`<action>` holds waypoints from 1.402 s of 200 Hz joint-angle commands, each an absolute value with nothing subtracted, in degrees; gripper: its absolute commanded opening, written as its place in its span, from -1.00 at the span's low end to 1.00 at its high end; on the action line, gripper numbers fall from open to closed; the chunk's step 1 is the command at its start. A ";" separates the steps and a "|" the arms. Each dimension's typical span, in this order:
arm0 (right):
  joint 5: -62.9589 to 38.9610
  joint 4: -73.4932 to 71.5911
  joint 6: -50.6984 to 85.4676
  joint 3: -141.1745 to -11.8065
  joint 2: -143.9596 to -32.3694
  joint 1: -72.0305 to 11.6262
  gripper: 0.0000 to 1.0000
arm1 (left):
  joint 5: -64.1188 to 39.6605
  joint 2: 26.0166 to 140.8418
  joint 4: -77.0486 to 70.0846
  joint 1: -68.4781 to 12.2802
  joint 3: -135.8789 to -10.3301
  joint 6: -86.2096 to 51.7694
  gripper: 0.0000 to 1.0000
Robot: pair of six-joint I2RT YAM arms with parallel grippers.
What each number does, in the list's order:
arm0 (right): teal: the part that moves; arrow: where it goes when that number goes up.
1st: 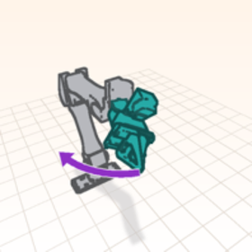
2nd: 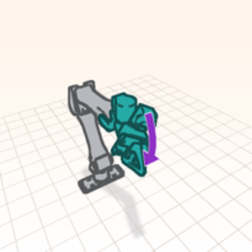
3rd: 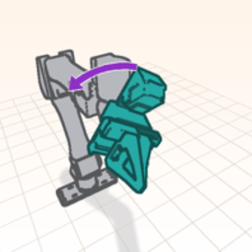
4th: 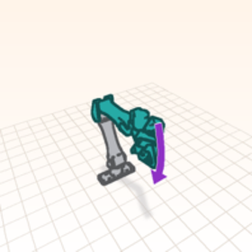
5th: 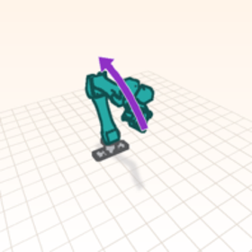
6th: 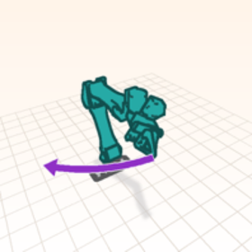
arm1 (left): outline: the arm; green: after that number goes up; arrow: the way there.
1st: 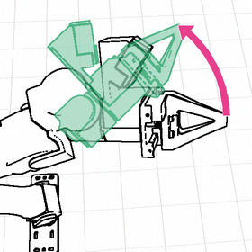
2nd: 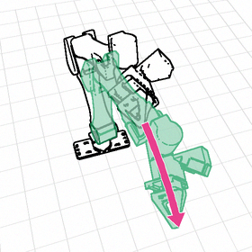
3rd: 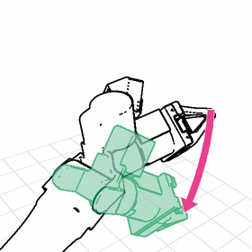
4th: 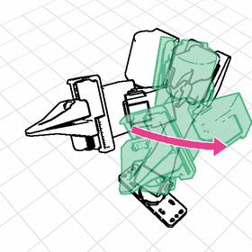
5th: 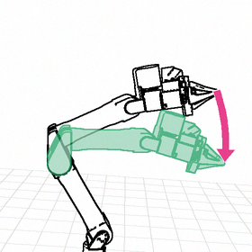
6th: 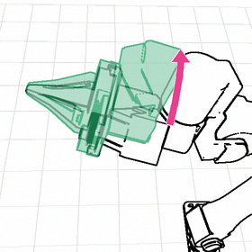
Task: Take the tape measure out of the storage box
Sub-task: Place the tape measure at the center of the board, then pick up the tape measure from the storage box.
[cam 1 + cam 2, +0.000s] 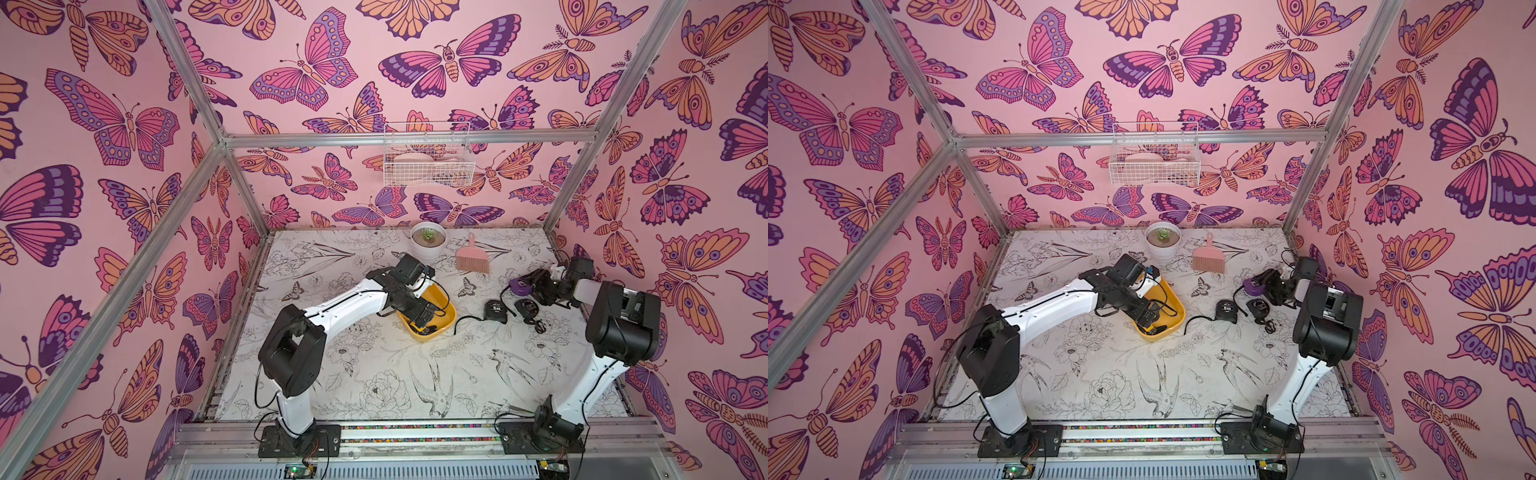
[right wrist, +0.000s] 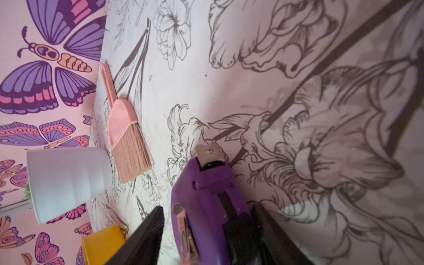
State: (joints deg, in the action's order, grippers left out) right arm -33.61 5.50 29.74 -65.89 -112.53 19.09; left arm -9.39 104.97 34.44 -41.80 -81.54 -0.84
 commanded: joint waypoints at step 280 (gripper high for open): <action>-22.84 20.92 23.47 -58.34 -70.35 8.46 0.97 | 2.77 137.53 66.71 -39.40 -116.87 -9.16 0.97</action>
State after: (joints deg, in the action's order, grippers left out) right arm -23.38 19.77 23.94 -59.05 -71.18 8.86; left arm 3.22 135.04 63.92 -40.21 -115.66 -8.08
